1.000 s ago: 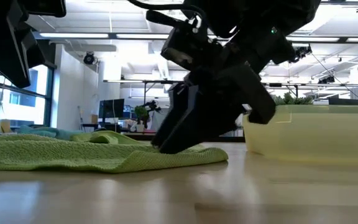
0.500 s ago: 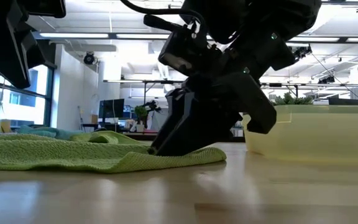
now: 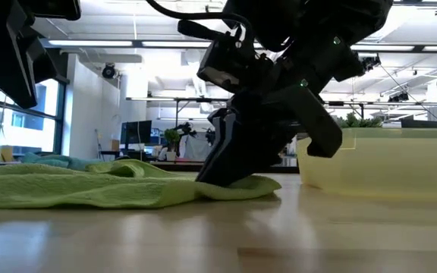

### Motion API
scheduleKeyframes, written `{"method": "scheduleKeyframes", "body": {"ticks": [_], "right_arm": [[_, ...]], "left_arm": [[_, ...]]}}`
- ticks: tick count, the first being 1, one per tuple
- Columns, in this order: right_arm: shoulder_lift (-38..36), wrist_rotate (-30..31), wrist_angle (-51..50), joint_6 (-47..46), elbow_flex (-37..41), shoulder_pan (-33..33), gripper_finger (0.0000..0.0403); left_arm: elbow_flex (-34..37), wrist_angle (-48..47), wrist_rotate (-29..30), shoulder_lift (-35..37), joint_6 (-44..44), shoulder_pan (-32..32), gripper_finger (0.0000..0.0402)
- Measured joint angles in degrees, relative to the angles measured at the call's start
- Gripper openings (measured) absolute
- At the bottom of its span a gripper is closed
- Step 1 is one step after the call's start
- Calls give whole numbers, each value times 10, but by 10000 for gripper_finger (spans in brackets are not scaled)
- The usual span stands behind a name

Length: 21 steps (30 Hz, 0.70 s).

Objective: Roll microfiber towels into tight, uniform cylinder then place into a basket
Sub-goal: Fold the green microfiber towel

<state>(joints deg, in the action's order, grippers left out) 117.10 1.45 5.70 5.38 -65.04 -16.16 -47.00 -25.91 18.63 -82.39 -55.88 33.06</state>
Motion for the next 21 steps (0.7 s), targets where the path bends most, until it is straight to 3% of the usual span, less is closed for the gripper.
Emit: {"method": "scheduleKeyframes", "body": {"ticks": [6,15,21], "right_arm": [[-13,-11,-28,-29,-6,0,25],[-12,-27,-47,-45,-5,-7,113],[-12,-104,-50,-83,-5,-7,118]], "left_arm": [[0,0,0,0,2,0,44],[0,0,0,0,1,0,44],[0,0,0,0,6,0,44]]}}
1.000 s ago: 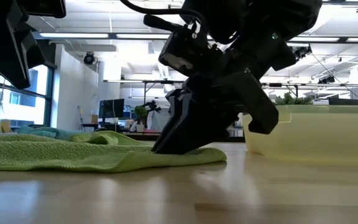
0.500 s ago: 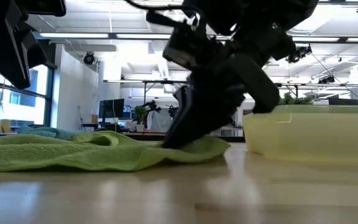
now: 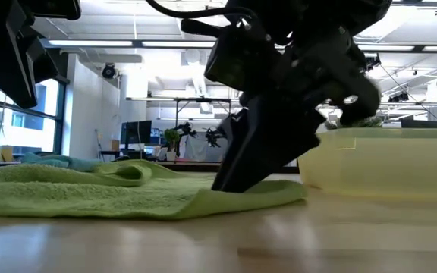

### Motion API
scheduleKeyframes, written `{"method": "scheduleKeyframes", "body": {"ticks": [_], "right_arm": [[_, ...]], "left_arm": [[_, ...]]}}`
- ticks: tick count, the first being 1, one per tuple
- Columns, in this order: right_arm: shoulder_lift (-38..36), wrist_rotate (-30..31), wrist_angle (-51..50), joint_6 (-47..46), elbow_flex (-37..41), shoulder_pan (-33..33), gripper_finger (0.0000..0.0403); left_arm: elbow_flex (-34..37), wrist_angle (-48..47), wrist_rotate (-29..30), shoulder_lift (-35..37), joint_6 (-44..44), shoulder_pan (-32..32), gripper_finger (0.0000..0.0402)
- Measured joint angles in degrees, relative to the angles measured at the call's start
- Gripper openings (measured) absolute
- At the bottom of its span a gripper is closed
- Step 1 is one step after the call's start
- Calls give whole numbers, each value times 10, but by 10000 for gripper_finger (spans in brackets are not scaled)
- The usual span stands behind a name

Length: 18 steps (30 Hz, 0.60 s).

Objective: Roll microfiber towels into tight, uniform cylinder then place into a basket
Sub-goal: Fold the green microfiber towel

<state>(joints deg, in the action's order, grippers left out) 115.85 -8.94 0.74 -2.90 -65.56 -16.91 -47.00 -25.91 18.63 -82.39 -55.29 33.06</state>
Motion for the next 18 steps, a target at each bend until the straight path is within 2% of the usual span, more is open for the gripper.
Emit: {"method": "scheduleKeyframes", "body": {"ticks": [6,11,16,18], "right_arm": [[-3,-76,-1,-52,0,0,118],[-21,-107,-4,-53,0,-6,118],[-26,-206,-9,-77,-1,-26,118],[-26,-219,-27,-76,-1,-38,118]], "left_arm": [[1,-5,5,0,0,0,44],[1,-31,17,0,0,0,44],[1,-34,19,0,0,0,44],[1,-34,25,0,0,0,44]]}}
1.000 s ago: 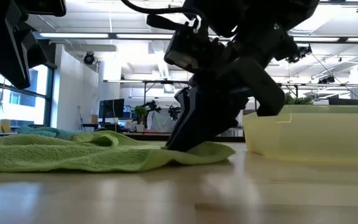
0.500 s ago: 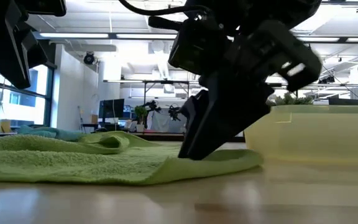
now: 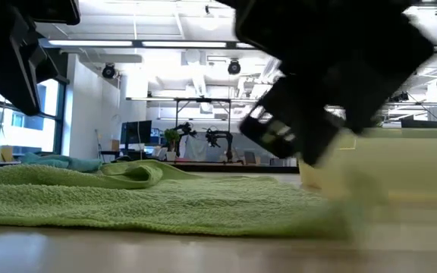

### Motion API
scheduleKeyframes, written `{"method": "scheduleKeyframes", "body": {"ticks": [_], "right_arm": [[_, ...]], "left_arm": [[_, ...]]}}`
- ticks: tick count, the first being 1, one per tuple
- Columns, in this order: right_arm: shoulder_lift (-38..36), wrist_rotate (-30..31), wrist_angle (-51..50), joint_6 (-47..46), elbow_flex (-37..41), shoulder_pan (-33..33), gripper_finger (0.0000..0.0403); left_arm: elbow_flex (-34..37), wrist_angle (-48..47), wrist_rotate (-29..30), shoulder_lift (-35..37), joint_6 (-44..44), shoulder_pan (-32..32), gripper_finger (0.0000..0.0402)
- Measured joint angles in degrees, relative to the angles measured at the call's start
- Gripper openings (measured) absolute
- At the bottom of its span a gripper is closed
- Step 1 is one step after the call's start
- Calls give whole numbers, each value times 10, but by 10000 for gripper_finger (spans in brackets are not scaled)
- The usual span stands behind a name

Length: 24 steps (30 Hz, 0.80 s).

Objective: Roll microfiber towels into tight, uniform cylinder then place into a basket
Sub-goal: Fold the green microfiber towel

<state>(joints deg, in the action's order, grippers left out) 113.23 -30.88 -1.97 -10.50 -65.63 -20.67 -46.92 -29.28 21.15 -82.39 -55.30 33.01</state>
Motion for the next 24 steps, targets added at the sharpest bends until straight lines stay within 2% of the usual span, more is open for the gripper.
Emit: {"method": "scheduleKeyframes", "body": {"ticks": [3,8,12,17,20,24], "right_arm": [[0,26,-18,7,0,-11,118],[0,107,-24,9,0,-19,118],[0,138,-59,81,0,-53,118],[0,249,-67,178,0,-93,117],[0,302,-67,180,0,-102,117],[0,318,-69,154,0,-106,122]], "left_arm": [[0,0,11,0,0,0,44],[0,0,17,0,0,0,44],[0,0,18,0,0,0,44],[0,0,23,0,0,0,44],[0,0,31,0,0,0,44],[0,0,31,0,0,0,44]]}}
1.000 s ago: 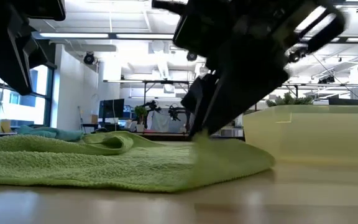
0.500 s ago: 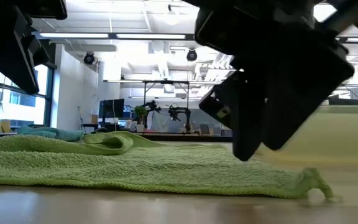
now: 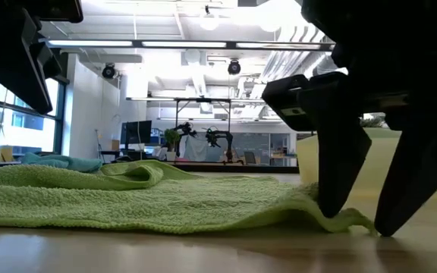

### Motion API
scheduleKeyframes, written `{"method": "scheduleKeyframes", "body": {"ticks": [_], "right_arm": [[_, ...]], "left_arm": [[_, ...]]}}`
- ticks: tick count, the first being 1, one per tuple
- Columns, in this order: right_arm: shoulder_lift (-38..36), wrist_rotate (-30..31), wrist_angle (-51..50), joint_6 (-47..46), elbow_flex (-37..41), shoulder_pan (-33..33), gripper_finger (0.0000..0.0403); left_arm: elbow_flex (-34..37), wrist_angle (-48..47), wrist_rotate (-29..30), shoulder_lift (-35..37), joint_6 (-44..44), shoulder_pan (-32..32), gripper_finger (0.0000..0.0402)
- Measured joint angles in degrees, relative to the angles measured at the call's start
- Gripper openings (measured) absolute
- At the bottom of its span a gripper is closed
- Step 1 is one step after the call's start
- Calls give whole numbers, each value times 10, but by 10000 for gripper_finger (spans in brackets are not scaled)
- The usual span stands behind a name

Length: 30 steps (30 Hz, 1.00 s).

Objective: Roll microfiber towels into tight, uniform cylinder then place into a basket
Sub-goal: Fold the green microfiber towel

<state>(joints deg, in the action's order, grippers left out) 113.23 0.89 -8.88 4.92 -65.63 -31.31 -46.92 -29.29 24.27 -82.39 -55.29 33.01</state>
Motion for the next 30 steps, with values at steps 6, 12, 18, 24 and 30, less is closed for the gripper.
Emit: {"method": "scheduleKeyframes", "body": {"ticks": [6,12,18,24,30], "right_arm": [[0,-1,-2,-24,0,0,156],[-26,-19,-13,-76,0,-7,168],[-38,17,-8,-63,0,-16,162],[-11,14,19,-60,0,-13,161],[10,-14,38,-65,0,-10,161]], "left_arm": [[0,0,0,0,0,0,44],[0,0,0,0,0,0,44],[0,0,2,0,0,0,44],[0,1,2,0,0,0,44],[0,1,2,0,0,0,44]]}}
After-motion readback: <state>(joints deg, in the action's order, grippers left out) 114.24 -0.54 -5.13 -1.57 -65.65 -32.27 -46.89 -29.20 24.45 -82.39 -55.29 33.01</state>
